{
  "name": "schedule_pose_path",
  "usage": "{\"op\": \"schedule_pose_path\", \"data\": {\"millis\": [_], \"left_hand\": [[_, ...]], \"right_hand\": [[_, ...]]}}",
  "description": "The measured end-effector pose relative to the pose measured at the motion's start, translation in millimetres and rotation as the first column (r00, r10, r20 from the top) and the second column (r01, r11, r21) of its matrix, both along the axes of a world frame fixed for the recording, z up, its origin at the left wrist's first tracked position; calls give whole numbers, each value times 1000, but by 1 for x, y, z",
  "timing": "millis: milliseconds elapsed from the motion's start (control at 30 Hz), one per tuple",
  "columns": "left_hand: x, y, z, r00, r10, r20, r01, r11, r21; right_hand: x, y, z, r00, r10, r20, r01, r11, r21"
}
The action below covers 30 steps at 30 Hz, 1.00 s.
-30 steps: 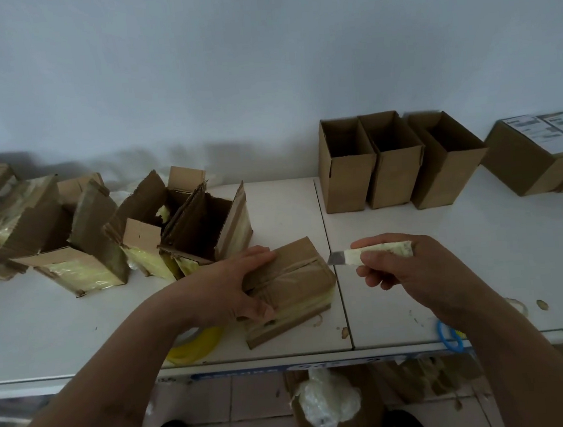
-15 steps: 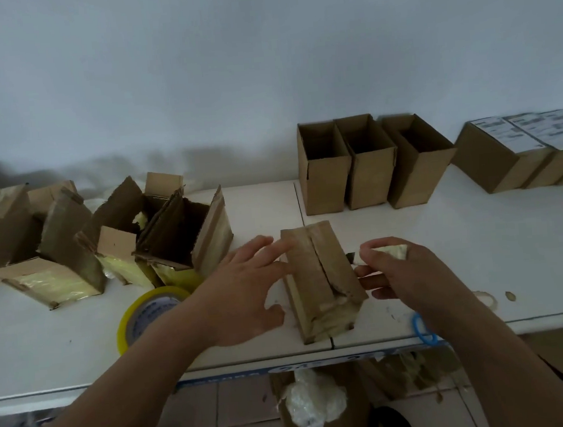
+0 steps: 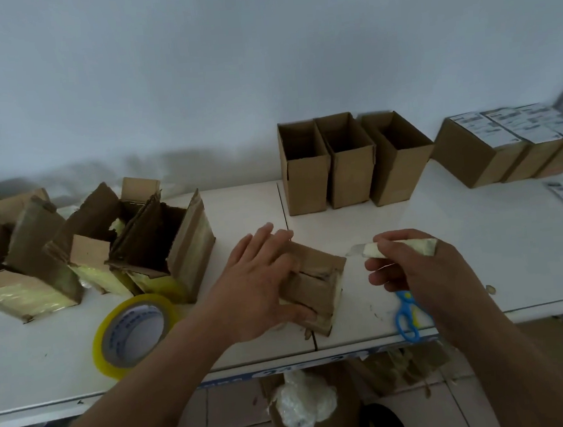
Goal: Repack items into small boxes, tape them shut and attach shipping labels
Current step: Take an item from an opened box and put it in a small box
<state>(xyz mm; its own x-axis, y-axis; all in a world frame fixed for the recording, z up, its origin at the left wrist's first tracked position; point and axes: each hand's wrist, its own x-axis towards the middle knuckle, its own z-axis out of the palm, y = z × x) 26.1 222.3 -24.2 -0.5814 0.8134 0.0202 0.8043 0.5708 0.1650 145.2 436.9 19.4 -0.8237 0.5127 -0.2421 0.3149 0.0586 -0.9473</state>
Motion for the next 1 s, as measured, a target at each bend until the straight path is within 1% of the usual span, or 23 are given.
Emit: {"op": "schedule_pose_path", "data": {"millis": [100, 200, 367, 500, 700, 833, 1000], "left_hand": [[-1, 2, -2, 998, 49, 46, -49, 999, -20], [-5, -1, 1, 992, 96, 85, -95, 995, -18], [-9, -9, 2, 980, 69, 185, -79, 996, 47], [-14, -14, 7, 957, 90, 274, -103, 994, 35], [-12, -13, 6, 959, 115, 260, -146, 984, 102], [-11, -12, 7, 958, 128, 256, -159, 982, 105], [-10, -11, 7, 956, 141, 256, -177, 977, 123]], "right_hand": [[0, -3, -4, 1000, 2, -2, -2, 1000, 21], [-1, -5, -7, 1000, -25, 1, 25, 1000, -10], [-5, -16, -11, 999, 35, -1, -35, 999, -4], [-10, -19, -14, 999, 33, -14, -33, 999, 7], [-7, -22, -18, 999, 43, 16, -44, 998, 49], [1, -29, -19, 999, 50, 8, -51, 991, 120], [12, -34, -18, 999, 47, -5, -46, 992, 119]]}}
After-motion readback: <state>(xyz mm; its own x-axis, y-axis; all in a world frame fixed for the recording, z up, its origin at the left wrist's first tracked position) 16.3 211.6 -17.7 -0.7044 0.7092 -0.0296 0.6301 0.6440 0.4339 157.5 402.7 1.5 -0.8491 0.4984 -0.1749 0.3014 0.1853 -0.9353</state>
